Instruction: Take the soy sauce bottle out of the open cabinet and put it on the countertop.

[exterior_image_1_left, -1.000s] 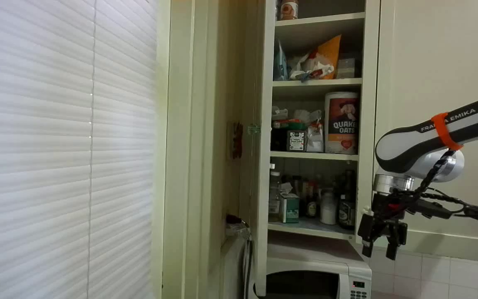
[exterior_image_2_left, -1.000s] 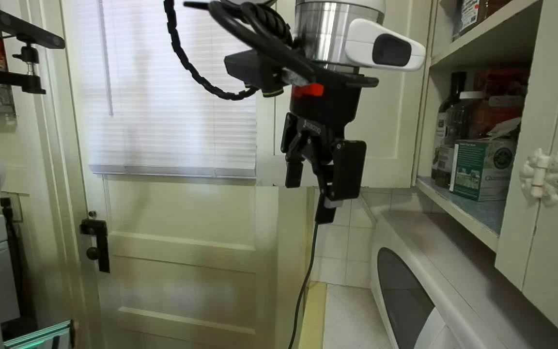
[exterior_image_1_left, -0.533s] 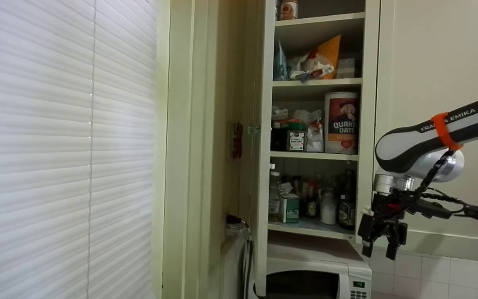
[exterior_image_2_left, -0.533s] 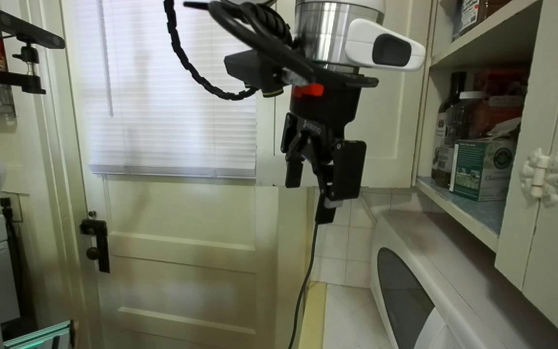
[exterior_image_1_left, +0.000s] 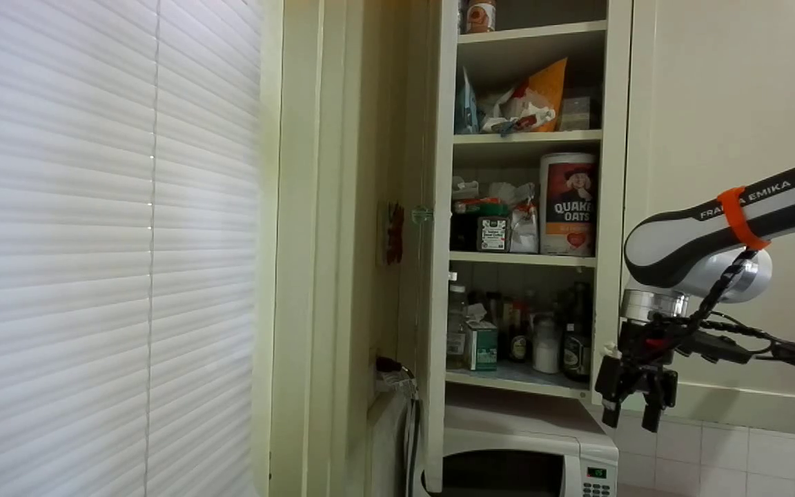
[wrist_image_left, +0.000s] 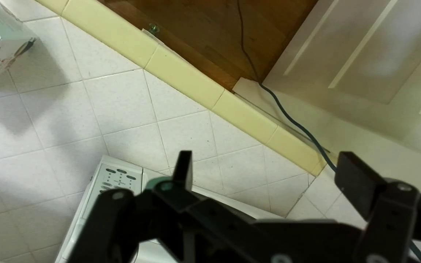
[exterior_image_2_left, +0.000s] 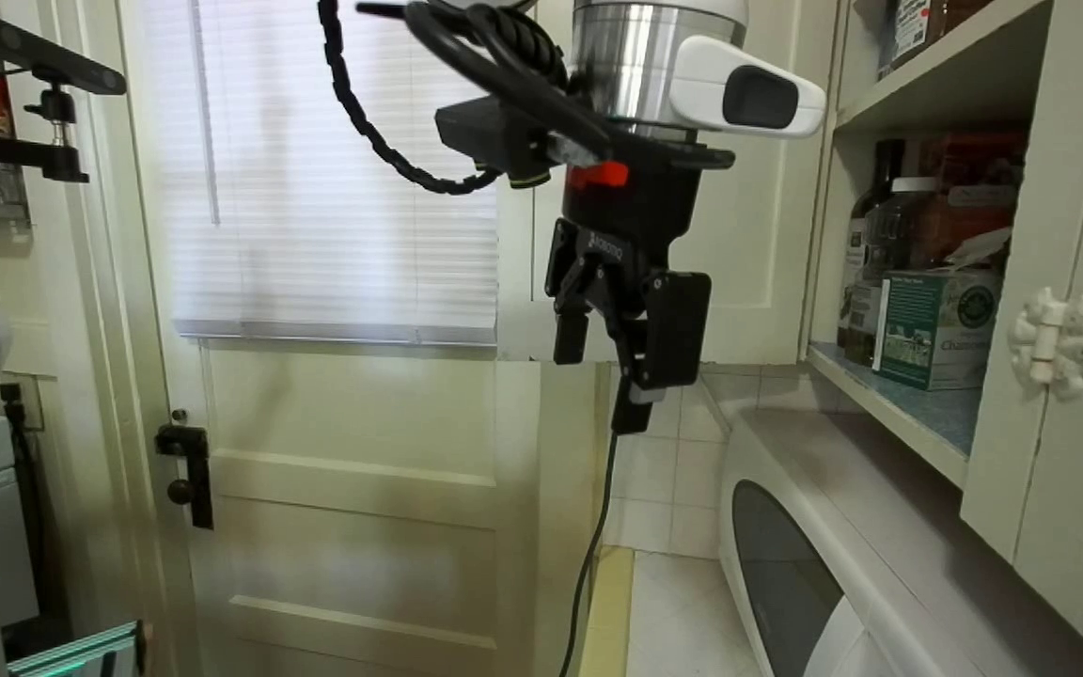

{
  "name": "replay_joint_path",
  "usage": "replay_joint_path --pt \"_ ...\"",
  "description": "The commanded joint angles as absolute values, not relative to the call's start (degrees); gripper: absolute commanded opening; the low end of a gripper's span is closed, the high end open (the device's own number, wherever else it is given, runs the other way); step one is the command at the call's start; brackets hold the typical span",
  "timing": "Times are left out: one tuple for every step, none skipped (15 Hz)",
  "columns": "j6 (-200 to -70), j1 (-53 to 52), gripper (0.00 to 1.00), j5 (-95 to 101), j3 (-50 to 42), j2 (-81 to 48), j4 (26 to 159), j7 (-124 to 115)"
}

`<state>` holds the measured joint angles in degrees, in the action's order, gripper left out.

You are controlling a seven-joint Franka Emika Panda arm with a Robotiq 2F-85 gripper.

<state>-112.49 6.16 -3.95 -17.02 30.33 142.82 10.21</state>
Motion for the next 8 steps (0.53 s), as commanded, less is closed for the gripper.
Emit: replay_joint_path --pt "-112.32 7.55 1.00 -4.65 -15.79 30.09 142.71 10.83" --pt "-112.32 7.55 1.00 -4.65 -15.79 30.09 142.71 10.83" --pt "-113.43 7.63 1.00 -4.54 -15.43 29.71 142.78 10.02" --pt "-115.53 7.70 1.00 -4.60 -14.57 29.19 142.98 8.38" --pt "-117.39 7.89 1.00 -4.61 -13.94 29.03 143.18 7.34" --pt "-120.50 8.20 1.00 -4.10 -12.79 28.68 143.58 5.50" --pt "-122.94 8.30 1.00 -3.93 -11.87 28.31 143.80 4.09" --pt "-125.30 8.33 1.00 -3.85 -10.81 27.81 143.95 2.40"
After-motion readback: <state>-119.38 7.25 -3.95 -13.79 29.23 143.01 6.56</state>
